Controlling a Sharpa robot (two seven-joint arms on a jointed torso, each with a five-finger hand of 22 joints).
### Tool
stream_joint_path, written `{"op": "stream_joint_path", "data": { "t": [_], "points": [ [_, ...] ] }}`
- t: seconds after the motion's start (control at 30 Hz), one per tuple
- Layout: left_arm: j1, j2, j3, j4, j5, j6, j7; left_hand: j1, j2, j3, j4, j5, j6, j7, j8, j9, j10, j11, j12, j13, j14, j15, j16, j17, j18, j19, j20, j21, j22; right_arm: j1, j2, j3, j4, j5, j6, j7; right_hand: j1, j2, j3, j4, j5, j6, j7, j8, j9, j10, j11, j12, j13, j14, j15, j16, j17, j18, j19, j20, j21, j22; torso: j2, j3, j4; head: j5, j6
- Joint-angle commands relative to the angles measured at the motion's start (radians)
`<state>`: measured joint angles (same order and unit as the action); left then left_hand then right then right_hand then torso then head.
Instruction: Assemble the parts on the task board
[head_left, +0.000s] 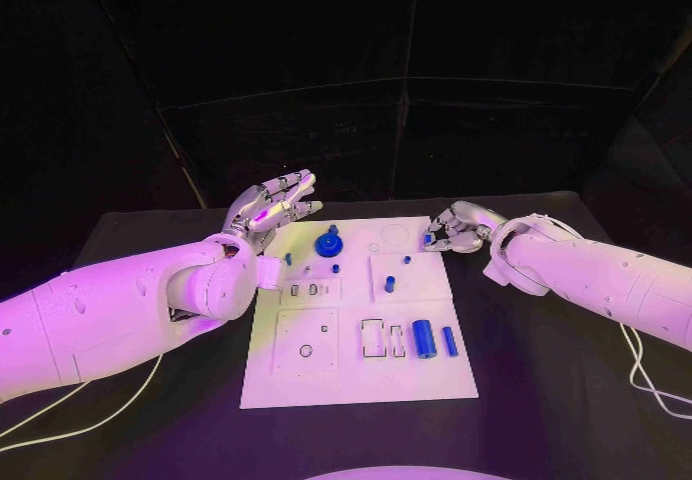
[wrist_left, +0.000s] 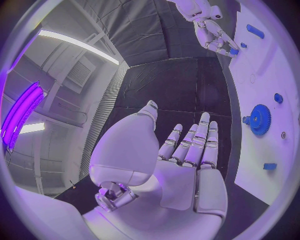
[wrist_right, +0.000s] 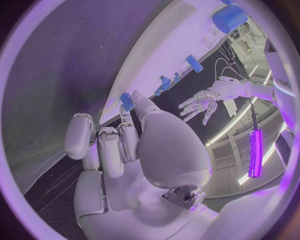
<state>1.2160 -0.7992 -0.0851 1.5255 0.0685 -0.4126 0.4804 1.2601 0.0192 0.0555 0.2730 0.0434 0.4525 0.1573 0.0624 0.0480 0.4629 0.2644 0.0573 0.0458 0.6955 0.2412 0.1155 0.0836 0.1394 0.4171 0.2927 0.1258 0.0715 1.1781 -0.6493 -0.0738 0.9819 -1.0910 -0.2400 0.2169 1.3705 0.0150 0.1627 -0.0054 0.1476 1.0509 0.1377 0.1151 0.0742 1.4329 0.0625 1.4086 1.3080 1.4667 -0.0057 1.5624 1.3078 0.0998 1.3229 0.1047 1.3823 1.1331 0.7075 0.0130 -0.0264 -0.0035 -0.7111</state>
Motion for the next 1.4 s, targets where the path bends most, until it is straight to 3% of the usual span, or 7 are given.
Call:
{"op": "stream_joint_path", "data": {
  "t": [0.03,0.27,0.5,0.8,1.1,1.23,1.4],
  "points": [
    [0.001,-0.001,0.001,0.001,-0.008,0.012,0.004,-0.001,0.012,-0.005,-0.002,0.004,0.0,0.133,-0.004,-0.002,0.0,-0.001,-0.005,-0.001,0.008,0.001,-0.003,-0.001,-0.019,0.008,-0.001,0.006,0.001,0.001,0.001,0.0,0.003,-0.009,-0.043,0.0,0.006,0.019,0.011,-0.001,-0.004,0.011,-0.003,0.007,0.002,0.004,-0.009,0.006,0.098,0.103,-0.008,0.006,0.256,-0.013,0.003,-0.007,0.006,0.003,0.0,0.0006,-0.0008,0.002,-0.001],
    [0.002,-0.004,0.001,0.003,-0.008,0.012,0.002,-0.001,0.013,-0.005,-0.002,0.004,0.0,0.133,-0.004,-0.002,0.0,-0.001,-0.006,-0.001,0.008,0.001,-0.003,-0.001,-0.019,0.008,-0.001,0.006,0.001,0.002,-0.027,0.0,0.06,-0.012,-0.112,-0.019,0.011,0.028,0.024,-0.006,0.001,0.015,-0.005,0.008,0.001,0.004,-0.011,0.005,0.097,0.104,-0.011,0.008,0.261,-0.013,0.003,-0.01,0.006,0.002,-0.003,-0.0018,-0.0027,0.001,-0.001],
    [0.002,-0.008,0.001,0.005,-0.008,0.012,0.001,-0.001,0.013,-0.005,-0.002,0.004,0.0,0.133,-0.004,-0.002,0.0,-0.001,-0.006,-0.001,0.008,0.001,-0.003,-0.001,-0.019,0.008,-0.001,0.006,0.001,0.016,-0.075,0.001,0.215,-0.02,-0.206,-0.105,0.008,0.03,0.028,-0.005,-0.001,0.015,-0.005,0.008,0.001,0.003,-0.012,0.003,0.095,0.104,-0.011,0.008,0.263,-0.013,0.004,-0.011,0.006,0.003,-0.005,-0.0042,-0.0075,0.007,0.001],
    [0.002,-0.011,0.001,0.002,-0.008,0.012,0.002,0.0,0.016,-0.008,-0.002,0.004,0.011,0.134,-0.004,-0.001,0.017,0.002,-0.005,0.0,0.019,0.0,-0.001,-0.001,-0.019,0.023,-0.001,0.01,0.001,0.038,-0.061,0.001,0.391,-0.082,-0.26,-0.238,0.007,0.031,0.029,-0.004,-0.003,0.014,-0.005,0.007,0.0,0.002,-0.012,0.0,0.093,0.104,-0.012,0.008,0.263,-0.013,0.003,-0.011,0.005,0.001,-0.007,-0.0065,-0.0009,0.01,0.003],
    [0.004,-0.011,0.001,-0.004,-0.008,0.014,0.004,0.013,0.029,-0.018,-0.009,0.004,0.085,0.128,0.008,0.006,0.098,-0.005,0.001,0.006,0.066,-0.012,0.01,0.0,-0.006,0.169,-0.003,0.059,0.019,0.04,0.033,0.0,0.438,-0.128,-0.242,-0.33,0.007,0.032,0.031,-0.005,-0.004,0.016,-0.006,0.008,0.0,0.0,-0.012,-0.002,0.091,0.104,-0.012,0.008,0.262,-0.012,0.001,-0.012,0.004,-0.002,-0.006,-0.0084,0.0045,0.023,-0.003],
    [0.005,-0.012,0.001,-0.002,-0.008,0.015,0.003,0.022,0.037,-0.025,-0.015,0.004,0.134,0.123,0.016,0.009,0.181,-0.014,0.013,0.012,0.095,-0.021,0.015,0.0,0.002,0.219,-0.003,0.075,0.021,0.032,0.074,0.0,0.443,-0.156,-0.212,-0.361,0.007,0.032,0.032,-0.005,-0.004,0.016,-0.006,0.008,0.0,-0.002,-0.012,-0.005,0.088,0.104,-0.012,0.008,0.261,-0.012,0.0,-0.012,0.003,-0.005,-0.006,-0.0093,0.0015,0.032,-0.005],
    [0.006,-0.016,0.001,-0.002,-0.008,0.012,0.006,0.028,0.042,-0.031,-0.019,0.004,0.178,0.121,0.023,0.012,0.26,-0.021,0.025,0.017,0.12,-0.029,0.021,0.001,0.009,0.238,-0.004,0.081,0.02,0.019,0.106,-0.005,0.454,-0.196,-0.193,-0.391,0.007,0.032,0.032,-0.005,-0.004,0.016,-0.006,0.008,0.0,-0.002,-0.012,-0.006,0.087,0.103,-0.012,0.007,0.26,-0.011,-0.001,-0.012,0.002,-0.005,-0.006,-0.007,0.0,0.042,-0.011]
  ]
}}
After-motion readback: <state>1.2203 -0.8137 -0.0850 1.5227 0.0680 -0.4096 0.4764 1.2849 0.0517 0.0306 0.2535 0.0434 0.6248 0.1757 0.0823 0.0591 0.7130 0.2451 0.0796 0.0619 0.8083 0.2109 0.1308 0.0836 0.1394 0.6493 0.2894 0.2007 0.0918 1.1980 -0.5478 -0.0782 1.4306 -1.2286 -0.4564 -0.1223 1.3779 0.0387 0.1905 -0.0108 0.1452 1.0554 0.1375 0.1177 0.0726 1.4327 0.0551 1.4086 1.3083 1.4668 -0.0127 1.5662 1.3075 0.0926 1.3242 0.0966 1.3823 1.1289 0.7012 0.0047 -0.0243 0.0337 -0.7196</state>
